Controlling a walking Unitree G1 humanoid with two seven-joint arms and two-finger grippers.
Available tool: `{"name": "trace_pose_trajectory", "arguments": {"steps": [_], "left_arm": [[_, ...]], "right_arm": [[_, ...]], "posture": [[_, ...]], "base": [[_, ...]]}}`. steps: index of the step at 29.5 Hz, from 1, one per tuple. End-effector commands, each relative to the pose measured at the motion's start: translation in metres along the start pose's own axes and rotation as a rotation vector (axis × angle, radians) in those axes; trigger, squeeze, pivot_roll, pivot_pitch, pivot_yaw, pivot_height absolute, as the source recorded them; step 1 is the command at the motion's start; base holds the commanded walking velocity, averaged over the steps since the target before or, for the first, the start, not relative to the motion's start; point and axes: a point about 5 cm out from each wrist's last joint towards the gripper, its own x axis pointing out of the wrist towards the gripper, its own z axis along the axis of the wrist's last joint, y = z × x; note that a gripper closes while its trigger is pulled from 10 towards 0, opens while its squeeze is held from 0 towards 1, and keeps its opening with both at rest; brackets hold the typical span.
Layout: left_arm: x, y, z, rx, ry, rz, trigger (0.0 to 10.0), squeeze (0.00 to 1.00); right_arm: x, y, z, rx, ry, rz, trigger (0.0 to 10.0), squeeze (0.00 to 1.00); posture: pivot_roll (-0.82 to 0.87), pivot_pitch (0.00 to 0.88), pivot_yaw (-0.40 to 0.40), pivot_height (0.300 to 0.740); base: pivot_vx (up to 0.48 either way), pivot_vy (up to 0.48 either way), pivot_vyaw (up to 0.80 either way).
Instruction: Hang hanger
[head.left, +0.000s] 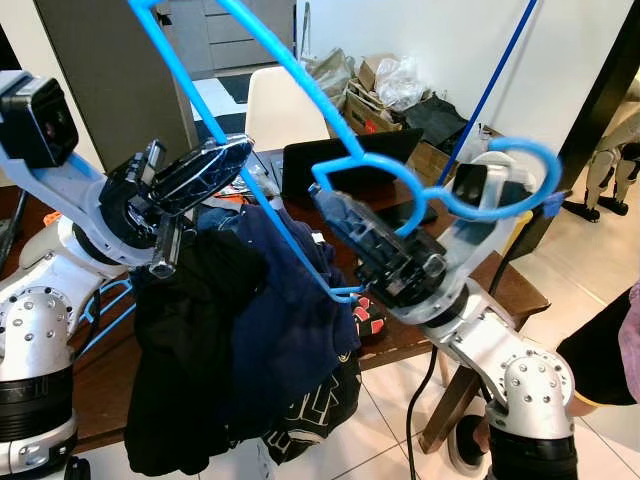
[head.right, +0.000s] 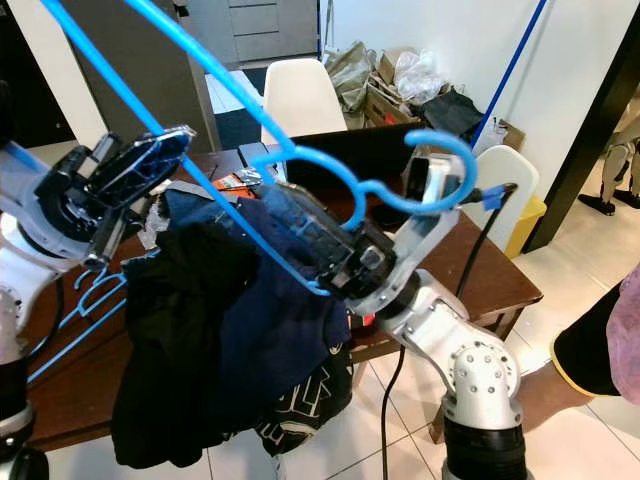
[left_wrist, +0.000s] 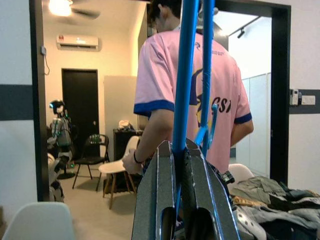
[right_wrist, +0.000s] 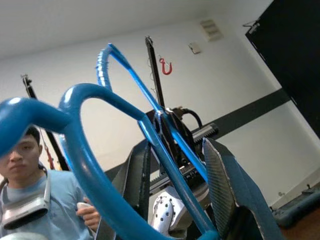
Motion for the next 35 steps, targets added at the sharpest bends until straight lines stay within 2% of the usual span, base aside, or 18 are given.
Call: {"name": "trace_pose_trajectory", "arguments": {"steps": [1,5,9,16,17,18,20,21,24,25,30,31,33,34,35], "left_arm": [[-0.004,0.003,-0.002,-0.007,-0.009,0.031,0.0,0.00],[-0.004,0.003,-0.002,0.001,-0.018,0.036,0.0,0.00],[-0.004,0.003,-0.001,0.006,-0.022,0.040,0.0,0.00],[-0.003,0.002,0.001,0.008,-0.037,0.037,0.0,0.00],[-0.002,0.002,0.001,0.006,-0.042,0.035,0.0,0.00],[-0.002,0.002,0.001,0.004,-0.046,0.034,0.0,0.00],[-0.001,0.002,0.001,0.000,-0.050,0.031,0.0,0.00],[0.000,0.001,0.000,-0.005,-0.053,0.027,0.0,0.00],[0.000,0.001,-0.001,-0.008,-0.054,0.025,0.0,0.00],[0.001,0.001,-0.001,-0.010,-0.055,0.022,0.0,0.00],[0.001,0.001,0.000,-0.012,-0.058,0.019,0.0,0.00],[0.001,0.001,0.000,-0.010,-0.059,0.018,0.0,0.00],[0.001,0.001,0.000,-0.010,-0.059,0.018,0.0,0.00],[0.001,0.002,0.001,-0.006,-0.059,0.020,0.0,0.00],[0.001,0.002,0.001,-0.006,-0.059,0.020,0.0,0.00]], "right_arm": [[0.002,0.009,0.010,0.020,-0.090,0.073,10.0,0.00],[0.005,0.010,0.009,0.077,-0.126,0.077,10.0,0.00],[0.005,0.010,0.009,0.085,-0.139,0.071,10.0,0.00],[0.002,0.003,0.012,-0.023,-0.175,0.018,10.0,0.00],[0.002,0.000,0.012,-0.035,-0.185,-0.006,10.0,0.60],[0.002,-0.001,0.012,-0.041,-0.186,-0.015,10.0,1.00],[0.003,-0.004,0.011,-0.051,-0.174,-0.055,10.0,1.00],[0.003,-0.005,0.010,-0.055,-0.170,-0.066,3.2,0.52],[0.004,-0.006,0.010,-0.057,-0.168,-0.070,3.2,0.52],[0.005,-0.006,0.010,-0.053,-0.170,-0.068,0.0,0.00],[0.005,-0.004,0.011,-0.046,-0.171,-0.055,0.0,0.00],[0.005,-0.004,0.010,-0.052,-0.159,-0.059,5.1,0.00],[0.005,-0.004,0.010,-0.052,-0.159,-0.059,5.1,0.00],[0.005,-0.002,0.009,-0.051,-0.140,-0.042,10.0,0.00],[0.005,-0.002,0.009,-0.051,-0.140,-0.042,10.0,0.00]], "posture": [[0.00,0.000,0.015,0.740],[0.00,0.000,0.012,0.740],[0.00,0.000,0.012,0.740],[0.00,0.000,0.013,0.740],[0.00,0.000,0.013,0.740],[0.00,0.000,0.014,0.740],[0.00,0.000,0.016,0.740],[0.00,0.000,0.016,0.740],[0.00,0.000,0.016,0.740],[0.00,0.000,0.017,0.740],[0.00,0.000,0.017,0.740],[0.00,0.000,0.016,0.740],[0.00,0.000,0.016,0.740],[0.00,0.000,0.016,0.740],[0.00,0.000,0.016,0.740]], "base": [[0.000,0.000,0.00],[0.000,0.000,0.00],[0.000,0.000,0.00],[0.000,0.000,0.00],[0.000,0.000,0.00],[0.000,0.000,0.00],[0.000,0.000,0.00],[0.000,0.000,0.00],[0.000,0.000,0.00],[0.000,0.000,0.00],[0.000,0.000,0.00],[0.000,0.000,0.00],[0.000,0.000,0.00],[0.000,0.000,0.00],[0.000,0.000,0.00]]}}
